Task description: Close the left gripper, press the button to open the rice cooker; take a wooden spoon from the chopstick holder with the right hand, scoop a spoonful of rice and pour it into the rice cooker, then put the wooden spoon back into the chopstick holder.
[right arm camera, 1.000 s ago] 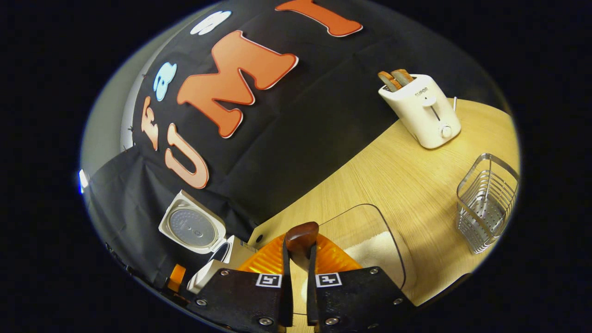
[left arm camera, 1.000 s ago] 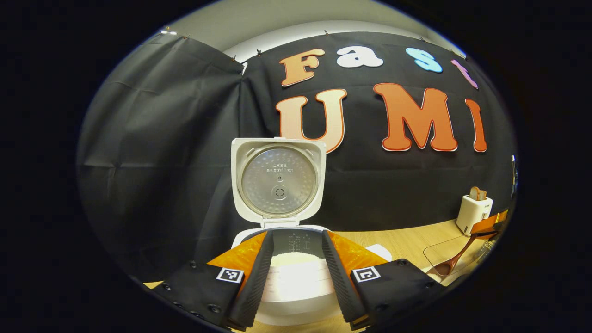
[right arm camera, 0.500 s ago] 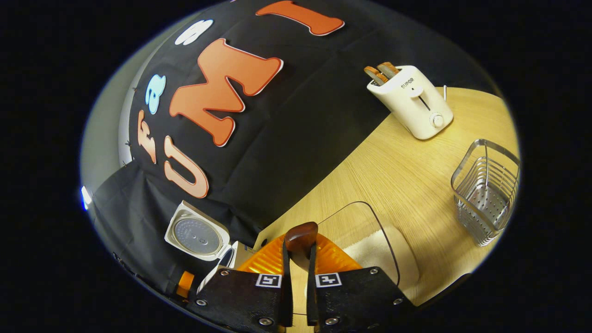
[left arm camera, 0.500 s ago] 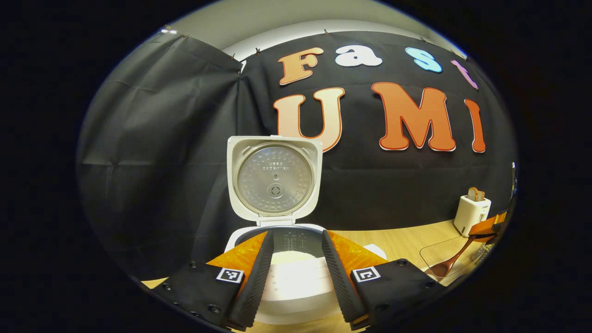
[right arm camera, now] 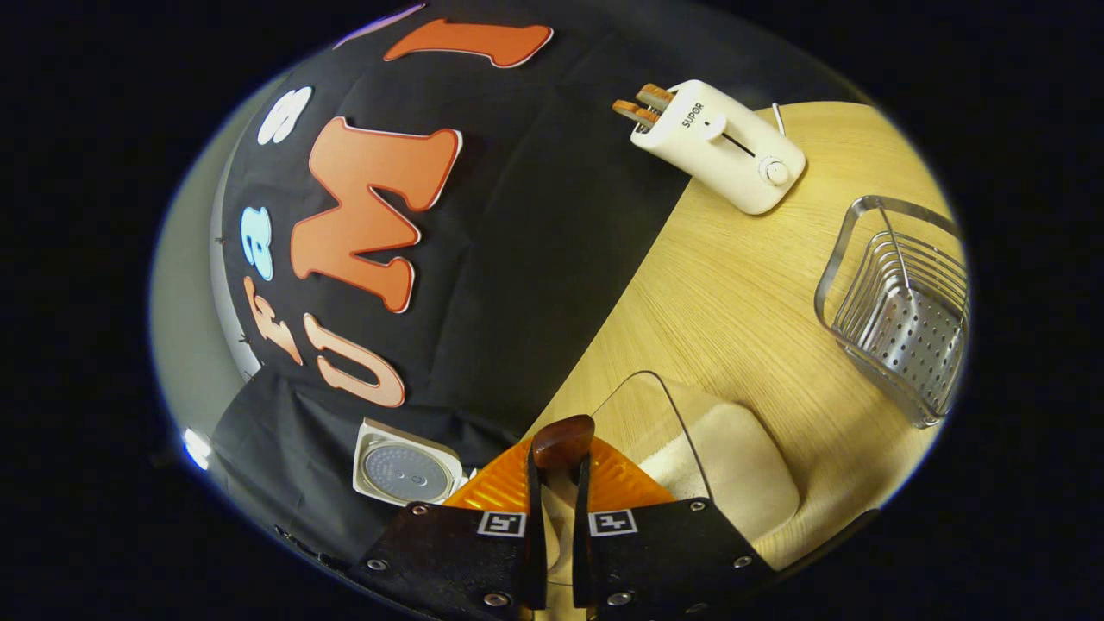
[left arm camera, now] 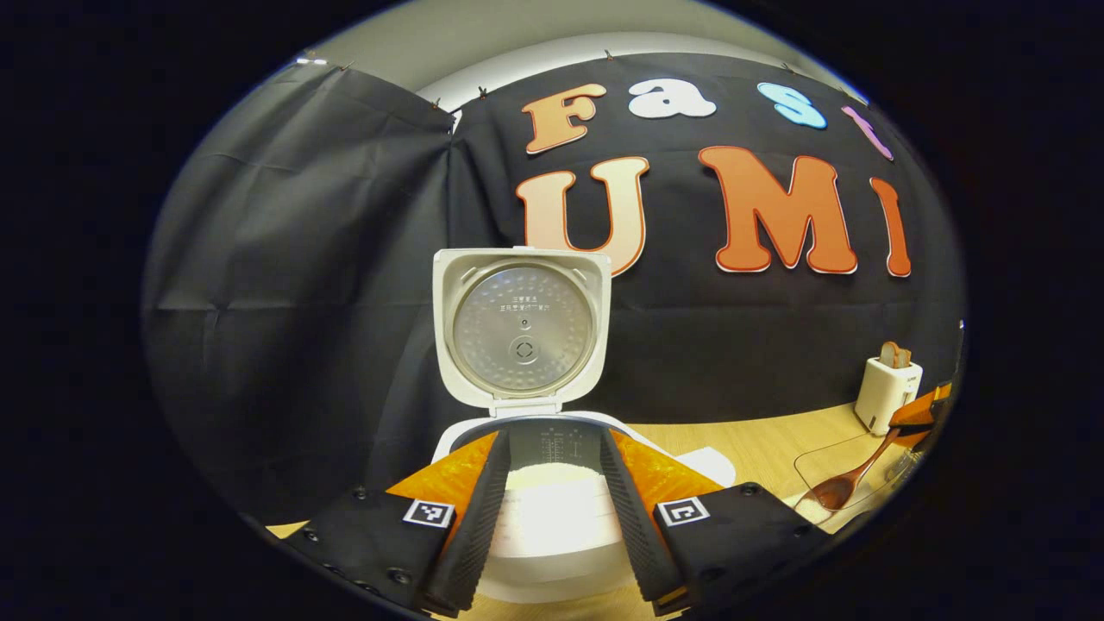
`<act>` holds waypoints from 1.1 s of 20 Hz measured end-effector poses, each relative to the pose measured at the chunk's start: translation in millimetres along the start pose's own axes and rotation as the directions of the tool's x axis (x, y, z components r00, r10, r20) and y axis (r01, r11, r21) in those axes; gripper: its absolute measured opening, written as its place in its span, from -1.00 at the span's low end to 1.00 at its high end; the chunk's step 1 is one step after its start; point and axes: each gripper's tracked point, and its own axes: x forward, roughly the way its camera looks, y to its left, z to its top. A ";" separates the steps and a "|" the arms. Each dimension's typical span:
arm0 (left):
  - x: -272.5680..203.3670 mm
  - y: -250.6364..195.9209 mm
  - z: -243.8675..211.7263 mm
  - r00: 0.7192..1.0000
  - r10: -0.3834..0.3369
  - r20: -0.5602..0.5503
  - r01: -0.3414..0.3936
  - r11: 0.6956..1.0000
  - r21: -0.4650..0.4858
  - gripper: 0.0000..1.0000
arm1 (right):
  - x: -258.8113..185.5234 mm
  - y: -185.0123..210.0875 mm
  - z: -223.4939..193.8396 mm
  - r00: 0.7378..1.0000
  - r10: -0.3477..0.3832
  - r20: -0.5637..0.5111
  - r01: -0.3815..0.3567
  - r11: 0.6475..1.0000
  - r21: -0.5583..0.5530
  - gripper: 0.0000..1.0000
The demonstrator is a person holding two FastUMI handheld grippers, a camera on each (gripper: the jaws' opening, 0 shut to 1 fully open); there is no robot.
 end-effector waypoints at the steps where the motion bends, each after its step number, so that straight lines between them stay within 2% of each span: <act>1: -0.8 0.6 -0.1 1.000 0.002 -0.002 -0.002 1.000 -0.007 0.35 | -2.4 1.4 4.6 1.000 0.005 0.012 -0.005 1.000 0.014 -0.77; 3: -1.9 3.7 1.7 1.000 0.009 0.000 -0.009 1.000 -0.008 0.35 | -5.3 5.0 15.5 0.999 0.022 0.030 -0.023 0.998 0.054 -0.76; 4: -3.2 4.1 2.0 1.000 0.012 0.004 -0.012 1.000 -0.005 0.41 | -7.2 6.2 22.6 0.998 0.030 0.047 -0.033 0.996 0.083 -0.76; 8: -4.9 4.0 6.0 1.000 0.012 0.016 -0.012 1.000 0.002 0.41 | -14.3 10.3 50.2 0.993 0.042 0.113 -0.061 0.983 0.175 -0.76; 9: -5.2 4.2 7.8 1.000 0.012 0.018 -0.012 1.000 0.001 0.35 | -17.1 12.2 57.0 0.991 0.043 0.128 -0.068 0.979 0.192 -0.76; 10: -6.4 4.7 7.3 1.000 0.013 0.018 -0.013 1.000 -0.003 0.41 | -18.1 14.0 62.4 0.989 0.047 0.142 -0.076 0.975 0.209 -0.76; 14: -5.4 6.8 7.1 1.000 0.017 0.015 -0.017 1.000 -0.008 0.41 | -14.8 26.3 72.3 0.987 0.090 0.132 -0.128 0.941 0.313 -0.76; 17: -7.2 7.6 8.3 1.000 0.014 0.021 -0.014 1.000 -0.010 0.41 | -13.9 37.7 76.3 0.984 0.100 0.149 -0.142 0.940 0.310 -0.77; 18: -7.2 8.7 7.5 1.000 0.015 0.021 -0.015 1.000 -0.010 0.35 | -13.8 43.1 78.2 0.982 0.106 0.155 -0.150 0.939 0.311 -0.76; 21: -6.5 10.6 6.4 1.000 0.019 0.021 -0.019 1.000 -0.019 0.35 | -12.0 66.2 78.0 0.976 0.147 0.161 -0.193 0.927 0.321 -0.76; 22: -6.3 11.2 6.2 1.000 0.021 0.021 -0.020 1.000 -0.023 0.41 | -10.8 73.9 76.0 0.974 0.162 0.156 -0.205 0.923 0.324 -0.76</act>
